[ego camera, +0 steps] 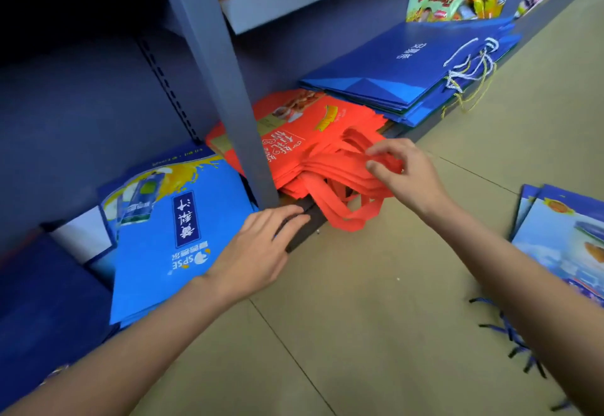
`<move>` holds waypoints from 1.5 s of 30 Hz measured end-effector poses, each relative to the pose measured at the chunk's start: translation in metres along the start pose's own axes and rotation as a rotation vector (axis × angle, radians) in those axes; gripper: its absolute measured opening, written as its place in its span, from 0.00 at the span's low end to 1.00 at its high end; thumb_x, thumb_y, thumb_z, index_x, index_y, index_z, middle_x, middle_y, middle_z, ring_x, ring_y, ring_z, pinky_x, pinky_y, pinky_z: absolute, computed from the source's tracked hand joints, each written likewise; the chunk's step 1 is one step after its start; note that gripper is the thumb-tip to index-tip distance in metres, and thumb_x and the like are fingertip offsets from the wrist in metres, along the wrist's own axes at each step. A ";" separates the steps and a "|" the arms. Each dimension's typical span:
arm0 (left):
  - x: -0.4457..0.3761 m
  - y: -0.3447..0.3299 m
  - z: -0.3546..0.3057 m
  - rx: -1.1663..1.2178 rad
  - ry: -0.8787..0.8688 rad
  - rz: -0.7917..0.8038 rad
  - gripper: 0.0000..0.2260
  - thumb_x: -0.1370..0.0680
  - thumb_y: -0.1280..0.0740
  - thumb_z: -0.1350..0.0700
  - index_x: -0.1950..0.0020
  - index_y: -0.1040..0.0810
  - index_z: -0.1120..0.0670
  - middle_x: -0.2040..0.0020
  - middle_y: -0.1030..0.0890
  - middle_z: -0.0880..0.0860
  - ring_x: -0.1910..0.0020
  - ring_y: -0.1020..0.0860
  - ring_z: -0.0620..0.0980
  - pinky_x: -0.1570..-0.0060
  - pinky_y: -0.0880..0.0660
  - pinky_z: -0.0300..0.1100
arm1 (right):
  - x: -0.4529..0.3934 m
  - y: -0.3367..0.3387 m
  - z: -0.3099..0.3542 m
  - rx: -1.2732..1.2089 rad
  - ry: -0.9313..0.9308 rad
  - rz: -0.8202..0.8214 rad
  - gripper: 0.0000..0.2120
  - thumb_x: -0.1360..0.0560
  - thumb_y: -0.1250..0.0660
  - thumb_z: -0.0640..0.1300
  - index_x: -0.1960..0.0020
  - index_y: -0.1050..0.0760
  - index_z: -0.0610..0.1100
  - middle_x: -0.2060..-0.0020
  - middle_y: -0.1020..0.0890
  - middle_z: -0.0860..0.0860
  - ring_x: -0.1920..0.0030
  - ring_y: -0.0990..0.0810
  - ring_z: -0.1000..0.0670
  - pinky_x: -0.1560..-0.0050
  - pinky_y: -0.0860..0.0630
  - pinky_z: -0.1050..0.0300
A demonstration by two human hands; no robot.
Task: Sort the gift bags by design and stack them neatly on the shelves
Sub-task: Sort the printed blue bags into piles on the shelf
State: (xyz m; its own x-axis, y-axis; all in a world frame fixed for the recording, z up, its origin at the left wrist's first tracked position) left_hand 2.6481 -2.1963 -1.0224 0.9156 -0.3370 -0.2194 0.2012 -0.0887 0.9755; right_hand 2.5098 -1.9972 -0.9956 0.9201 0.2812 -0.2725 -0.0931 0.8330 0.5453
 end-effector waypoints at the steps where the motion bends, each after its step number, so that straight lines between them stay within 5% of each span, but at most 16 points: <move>1: 0.010 0.006 0.006 -0.022 0.019 0.000 0.22 0.31 0.46 0.60 0.37 0.33 0.56 0.40 0.26 0.55 0.45 0.27 0.54 0.45 0.34 0.44 | 0.008 -0.006 0.009 0.003 0.000 0.029 0.16 0.33 0.34 0.49 0.48 0.21 0.42 0.48 0.23 0.45 0.45 0.27 0.48 0.39 0.33 0.52; 9: 0.114 0.027 0.055 -0.157 0.350 0.229 0.22 0.31 0.43 0.54 0.37 0.34 0.54 0.42 0.24 0.56 0.47 0.23 0.59 0.51 0.26 0.50 | 0.082 -0.096 0.081 0.193 0.076 0.118 0.26 0.33 0.32 0.51 0.37 0.28 0.45 0.39 0.31 0.44 0.39 0.32 0.42 0.39 0.35 0.51; 13: 0.172 0.026 0.083 -0.136 0.666 0.520 0.31 0.22 0.40 0.45 0.24 0.52 0.47 0.25 0.51 0.55 0.27 0.48 0.62 0.33 0.41 0.56 | 0.110 -0.161 0.087 0.367 -0.041 0.522 0.43 0.34 0.25 0.50 0.26 0.44 0.49 0.28 0.48 0.39 0.29 0.43 0.38 0.29 0.41 0.51; 16: 0.195 0.031 0.101 0.089 0.922 0.426 0.31 0.22 0.37 0.47 0.24 0.50 0.49 0.28 0.44 0.60 0.31 0.42 0.63 0.35 0.37 0.52 | 0.110 -0.182 0.096 0.443 -0.052 0.582 0.36 0.30 0.30 0.41 0.26 0.42 0.46 0.30 0.44 0.36 0.30 0.37 0.39 0.34 0.40 0.58; 18: 0.198 0.029 0.099 0.078 0.919 0.364 0.27 0.21 0.38 0.49 0.26 0.45 0.54 0.34 0.36 0.59 0.35 0.36 0.59 0.37 0.36 0.46 | 0.103 -0.185 0.103 0.448 -0.049 0.473 0.29 0.30 0.32 0.36 0.30 0.35 0.44 0.35 0.33 0.39 0.36 0.29 0.40 0.38 0.36 0.57; 22: 0.201 0.016 0.085 0.071 0.938 0.212 0.22 0.21 0.39 0.49 0.32 0.40 0.56 0.39 0.35 0.58 0.39 0.35 0.56 0.40 0.35 0.43 | 0.096 -0.178 0.117 0.477 0.036 0.404 0.24 0.32 0.32 0.33 0.37 0.27 0.44 0.41 0.27 0.40 0.41 0.25 0.39 0.42 0.32 0.55; 30: 0.231 -0.001 0.085 0.202 0.886 -0.171 0.16 0.32 0.26 0.60 0.49 0.26 0.61 0.54 0.28 0.58 0.55 0.26 0.58 0.55 0.24 0.51 | 0.092 -0.166 0.183 0.545 0.350 0.427 0.21 0.30 0.32 0.37 0.38 0.26 0.45 0.37 0.29 0.43 0.44 0.24 0.40 0.40 0.29 0.50; 33: 0.229 0.001 0.087 0.257 0.969 -0.225 0.18 0.30 0.27 0.59 0.44 0.27 0.62 0.47 0.29 0.61 0.47 0.29 0.60 0.46 0.28 0.53 | 0.088 -0.164 0.191 0.549 0.390 0.449 0.20 0.30 0.29 0.38 0.39 0.25 0.45 0.36 0.30 0.43 0.42 0.24 0.42 0.38 0.31 0.52; 38: 0.213 -0.002 0.093 0.223 0.946 -0.023 0.16 0.23 0.37 0.46 0.39 0.30 0.53 0.30 0.36 0.53 0.34 0.41 0.56 0.35 0.42 0.46 | 0.057 -0.149 0.140 0.849 0.353 0.577 0.20 0.28 0.34 0.36 0.37 0.27 0.46 0.37 0.26 0.45 0.39 0.28 0.43 0.38 0.35 0.54; 42: 0.214 0.000 0.087 0.136 0.813 0.066 0.17 0.21 0.41 0.44 0.37 0.30 0.51 0.27 0.40 0.46 0.32 0.43 0.52 0.38 0.42 0.45 | 0.092 -0.200 0.124 1.036 0.415 0.902 0.28 0.23 0.41 0.44 0.26 0.47 0.51 0.26 0.46 0.48 0.31 0.40 0.40 0.33 0.38 0.48; 45: 0.224 0.012 0.095 0.028 0.712 0.143 0.20 0.22 0.40 0.46 0.31 0.36 0.48 0.26 0.43 0.46 0.29 0.46 0.52 0.34 0.45 0.46 | 0.094 -0.221 0.136 0.905 0.272 0.880 0.27 0.24 0.39 0.43 0.28 0.45 0.53 0.28 0.46 0.47 0.31 0.43 0.38 0.35 0.38 0.41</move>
State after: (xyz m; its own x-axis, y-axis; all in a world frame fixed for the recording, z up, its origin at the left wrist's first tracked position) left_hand 2.8226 -2.3617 -1.0607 0.9388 0.3440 -0.0189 0.0627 -0.1165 0.9912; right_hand 2.6682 -2.2200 -1.0342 0.5644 0.7442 0.3573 -0.2375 -0.2682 0.9336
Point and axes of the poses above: each hand's wrist, its own x-axis away from the middle knuckle, its own y-axis out of the back of the hand, z = x × y, the point moved 3 cm from there along -x, towards the middle knuckle
